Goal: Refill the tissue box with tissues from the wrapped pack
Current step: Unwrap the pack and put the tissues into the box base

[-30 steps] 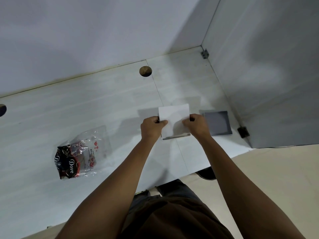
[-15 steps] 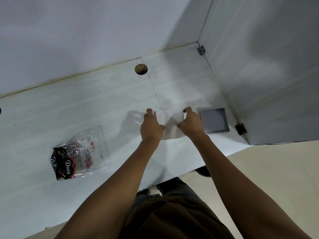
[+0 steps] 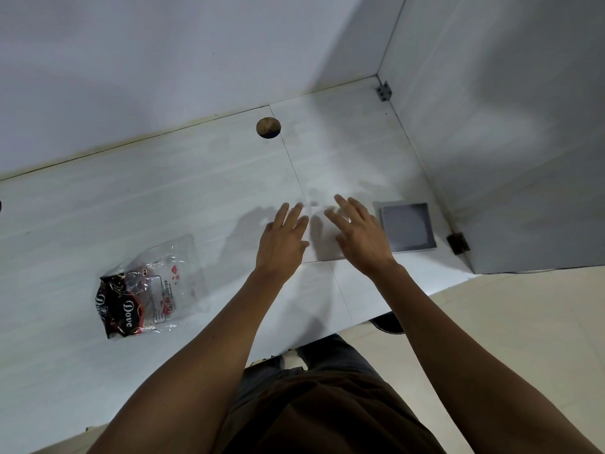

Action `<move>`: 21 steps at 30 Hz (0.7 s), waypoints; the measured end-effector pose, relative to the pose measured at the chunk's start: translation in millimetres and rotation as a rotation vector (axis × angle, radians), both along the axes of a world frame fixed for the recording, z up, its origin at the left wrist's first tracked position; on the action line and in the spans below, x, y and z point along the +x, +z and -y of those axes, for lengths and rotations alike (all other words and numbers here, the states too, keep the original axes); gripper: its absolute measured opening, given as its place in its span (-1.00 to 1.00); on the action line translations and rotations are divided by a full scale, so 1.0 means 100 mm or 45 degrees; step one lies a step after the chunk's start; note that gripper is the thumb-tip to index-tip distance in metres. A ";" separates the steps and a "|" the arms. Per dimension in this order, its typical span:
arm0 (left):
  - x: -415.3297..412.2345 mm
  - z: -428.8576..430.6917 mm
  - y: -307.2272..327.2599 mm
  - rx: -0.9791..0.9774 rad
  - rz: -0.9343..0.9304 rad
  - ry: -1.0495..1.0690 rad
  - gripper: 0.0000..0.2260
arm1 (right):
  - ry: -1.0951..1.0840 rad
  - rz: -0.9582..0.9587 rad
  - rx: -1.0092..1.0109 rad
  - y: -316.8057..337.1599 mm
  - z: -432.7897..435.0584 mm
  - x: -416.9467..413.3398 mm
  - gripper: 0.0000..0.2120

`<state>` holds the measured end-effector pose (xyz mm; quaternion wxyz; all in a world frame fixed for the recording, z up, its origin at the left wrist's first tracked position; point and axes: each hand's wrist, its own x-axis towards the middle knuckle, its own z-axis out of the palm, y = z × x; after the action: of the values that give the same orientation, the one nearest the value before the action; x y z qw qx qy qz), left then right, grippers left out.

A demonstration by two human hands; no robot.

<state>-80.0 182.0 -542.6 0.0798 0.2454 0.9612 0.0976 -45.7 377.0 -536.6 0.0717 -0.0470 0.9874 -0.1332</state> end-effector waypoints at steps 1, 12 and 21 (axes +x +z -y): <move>-0.01 0.01 -0.01 -0.023 0.017 -0.002 -0.55 | 0.021 0.003 0.009 -0.02 -0.01 0.01 -0.51; -0.15 -0.03 0.06 -0.243 0.136 -0.115 -0.59 | 0.117 0.116 0.134 -0.08 -0.11 -0.06 -0.53; -0.20 -0.07 0.07 -0.306 0.257 -0.088 -0.55 | 0.128 0.272 0.224 -0.05 -0.09 -0.17 -0.43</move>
<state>-99.5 189.2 -535.8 0.2081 0.2558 0.9441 0.0031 -63.1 385.9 -541.6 0.1867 -0.0755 0.9784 -0.0467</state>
